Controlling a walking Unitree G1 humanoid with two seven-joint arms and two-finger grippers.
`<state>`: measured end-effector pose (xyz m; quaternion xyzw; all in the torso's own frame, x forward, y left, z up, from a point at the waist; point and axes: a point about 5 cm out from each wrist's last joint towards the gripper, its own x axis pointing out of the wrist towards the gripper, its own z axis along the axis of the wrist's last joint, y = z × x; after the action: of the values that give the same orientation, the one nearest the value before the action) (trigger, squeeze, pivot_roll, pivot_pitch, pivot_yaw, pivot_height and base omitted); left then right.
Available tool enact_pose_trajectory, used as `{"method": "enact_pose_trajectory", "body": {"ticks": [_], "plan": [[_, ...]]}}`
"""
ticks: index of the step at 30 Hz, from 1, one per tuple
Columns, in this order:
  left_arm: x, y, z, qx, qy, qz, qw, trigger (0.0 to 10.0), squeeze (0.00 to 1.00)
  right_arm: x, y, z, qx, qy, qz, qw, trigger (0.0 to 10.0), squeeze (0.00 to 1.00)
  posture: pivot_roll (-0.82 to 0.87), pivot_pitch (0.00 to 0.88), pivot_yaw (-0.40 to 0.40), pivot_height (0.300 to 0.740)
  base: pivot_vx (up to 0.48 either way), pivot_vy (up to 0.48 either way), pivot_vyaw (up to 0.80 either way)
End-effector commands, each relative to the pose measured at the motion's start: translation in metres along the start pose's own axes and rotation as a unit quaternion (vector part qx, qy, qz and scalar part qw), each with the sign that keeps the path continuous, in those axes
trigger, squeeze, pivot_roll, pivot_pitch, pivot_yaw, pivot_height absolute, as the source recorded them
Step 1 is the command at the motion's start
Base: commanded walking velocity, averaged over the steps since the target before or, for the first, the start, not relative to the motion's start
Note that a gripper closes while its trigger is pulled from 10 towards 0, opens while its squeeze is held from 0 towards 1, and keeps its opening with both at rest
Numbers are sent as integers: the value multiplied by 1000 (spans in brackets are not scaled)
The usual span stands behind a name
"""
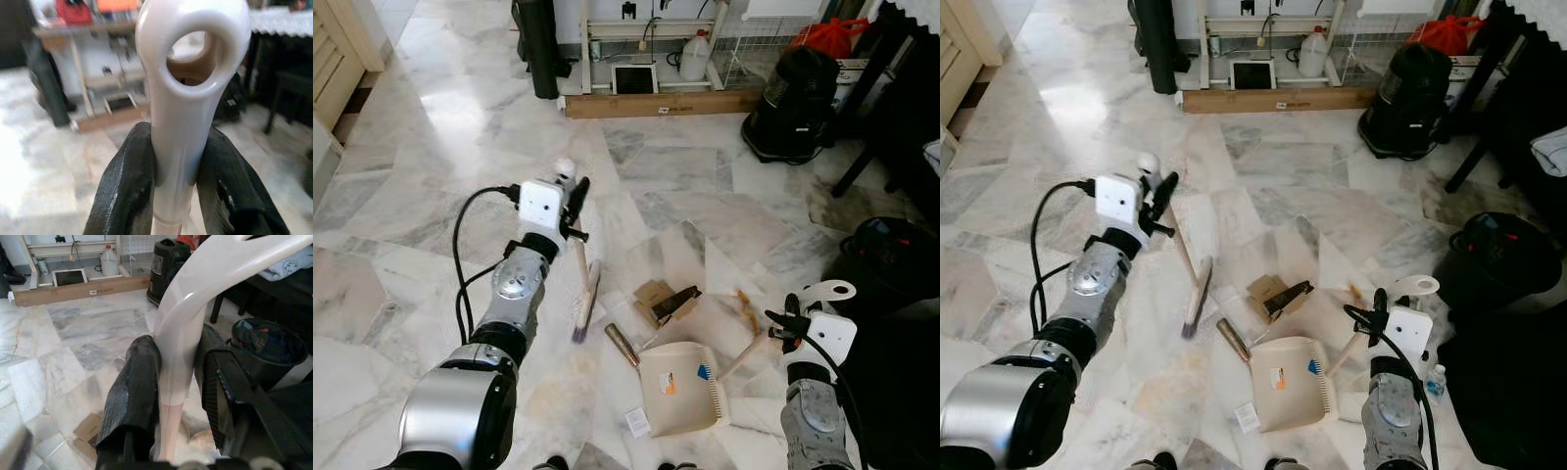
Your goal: Sweep floor
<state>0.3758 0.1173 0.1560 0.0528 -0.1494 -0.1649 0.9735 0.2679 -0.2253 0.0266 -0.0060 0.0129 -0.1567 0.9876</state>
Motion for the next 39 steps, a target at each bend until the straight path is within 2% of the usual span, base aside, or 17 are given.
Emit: {"method": "enact_pose_trajectory", "body": {"ticks": [1,8,13,16,18,20,22,23,26,27,31,34,36,37,38,39], "plan": [[-6,-12,-15,-22,37,-18,999,10000,0,-31,-15,-42,-12,112,-19,993,10000,0,-264,229,0,740,0,0,0],[-4,-36,-21,-41,63,-51,996,10000,0,-36,-23,-43,-18,111,-24,993,10000,0,-286,245,-4,740,0,0,0],[-3,-43,-21,-72,64,-67,993,10000,0,-37,-24,-43,-18,112,-23,993,10000,0,-277,245,-4,740,0,0,0],[2,-34,-16,-125,54,-39,990,10000,0,-34,-18,-43,-14,116,-17,993,10000,0,-255,234,-5,740,0,0,0],[3,-29,-14,-137,49,-26,989,10000,0,-33,-15,-43,-11,117,-14,993,10000,0,-248,229,-3,740,0,0,0],[6,-14,-8,-152,31,17,988,10000,0,-30,-8,-42,-6,120,-9,993,10000,0,-231,216,0,740,0,0,0],[6,1,-3,-138,17,53,989,10000,0,-28,-5,-42,-2,121,-8,993,10000,0,-221,207,3,740,0,0,0],[5,12,0,-114,11,74,991,10000,0,-27,-3,-41,1,123,-8,992,10000,0,-200,197,7,740,0,0,0],[2,27,5,-69,2,96,993,10000,0,-24,1,-41,4,127,-6,992,10000,0,-180,188,10,740,0,0,0],[0,32,6,-66,-2,105,992,10000,0,-24,2,-41,5,129,-5,992,10000,0,-172,183,11,740,0,0,0],[-12,56,8,-60,-23,139,988,10000,0,-21,9,-41,13,135,-5,991,10000,0,-132,163,17,740,0,0,0],[-29,75,14,-27,-52,169,984,10000,0,-19,14,-40,19,138,-2,990,10000,0,-108,150,18,740,0,0,0],[-33,78,14,-6,-51,163,985,10000,0,-18,16,-40,20,141,-1,990,10000,0,-98,144,17,740,0,0,0],[-38,80,12,29,-37,146,988,10000,0,-16,18,-40,22,144,-1,989,10000,0,-86,135,18,740,0,0,0],[-38,80,12,29,-37,146,988,10000,0,-16,18,-40,22,144,-1,989,10000,0,-86,135,18,740,0,0,0],[-43,80,6,64,-14,129,989,10000,0,-15,20,-39,23,145,0,989,10000,0,-82,128,19,740,0,0,0]]}}
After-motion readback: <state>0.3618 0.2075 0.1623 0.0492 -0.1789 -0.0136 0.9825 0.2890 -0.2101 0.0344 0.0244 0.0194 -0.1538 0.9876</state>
